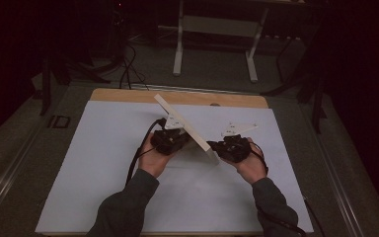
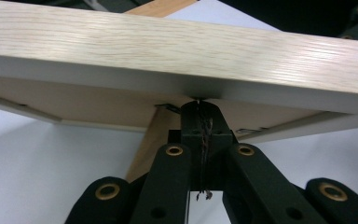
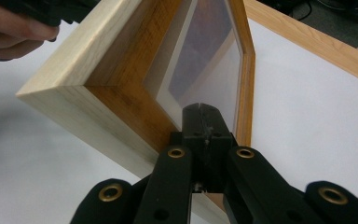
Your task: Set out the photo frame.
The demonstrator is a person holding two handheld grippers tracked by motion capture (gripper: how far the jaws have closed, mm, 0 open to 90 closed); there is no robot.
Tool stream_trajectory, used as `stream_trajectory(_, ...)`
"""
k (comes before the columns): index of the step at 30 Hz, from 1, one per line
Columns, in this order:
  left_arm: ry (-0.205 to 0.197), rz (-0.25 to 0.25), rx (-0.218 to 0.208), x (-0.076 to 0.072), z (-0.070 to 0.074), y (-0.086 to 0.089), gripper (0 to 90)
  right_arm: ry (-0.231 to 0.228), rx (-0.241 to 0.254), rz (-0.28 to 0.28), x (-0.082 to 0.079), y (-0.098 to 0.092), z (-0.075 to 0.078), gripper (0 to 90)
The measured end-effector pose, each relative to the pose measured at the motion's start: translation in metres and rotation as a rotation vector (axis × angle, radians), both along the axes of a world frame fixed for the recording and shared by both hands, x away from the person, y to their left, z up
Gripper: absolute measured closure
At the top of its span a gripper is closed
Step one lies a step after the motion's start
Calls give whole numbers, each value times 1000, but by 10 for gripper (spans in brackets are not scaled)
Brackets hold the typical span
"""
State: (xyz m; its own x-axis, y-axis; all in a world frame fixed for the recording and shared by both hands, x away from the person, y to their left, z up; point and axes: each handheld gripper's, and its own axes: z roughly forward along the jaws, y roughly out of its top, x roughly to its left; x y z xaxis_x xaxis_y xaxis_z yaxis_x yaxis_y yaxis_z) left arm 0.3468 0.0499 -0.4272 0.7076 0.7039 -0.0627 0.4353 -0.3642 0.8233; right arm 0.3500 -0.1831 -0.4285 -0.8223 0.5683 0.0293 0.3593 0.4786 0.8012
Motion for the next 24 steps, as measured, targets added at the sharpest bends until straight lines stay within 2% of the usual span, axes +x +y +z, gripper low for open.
stream_trajectory(3, -9, -11, 4, -3, 0, -2, 900, 1, -2, 2, -1, 0, 0, 900)
stream_trajectory(5, -1, -18, -5, -2, 0, 0, 900, -3, -3, 7, -2, -1, 1, 900)
stream_trajectory(10, 3, -6, 3, 2, -2, 0, 900, 2, -7, 26, -5, 1, 3, 900)
stream_trajectory(16, -15, -5, 12, 1, -3, 1, 900, -5, -16, 54, -8, 6, 4, 900)
stream_trajectory(24, -36, -45, 27, -8, 0, 0, 900, -4, -14, 69, -10, 7, 4, 900)
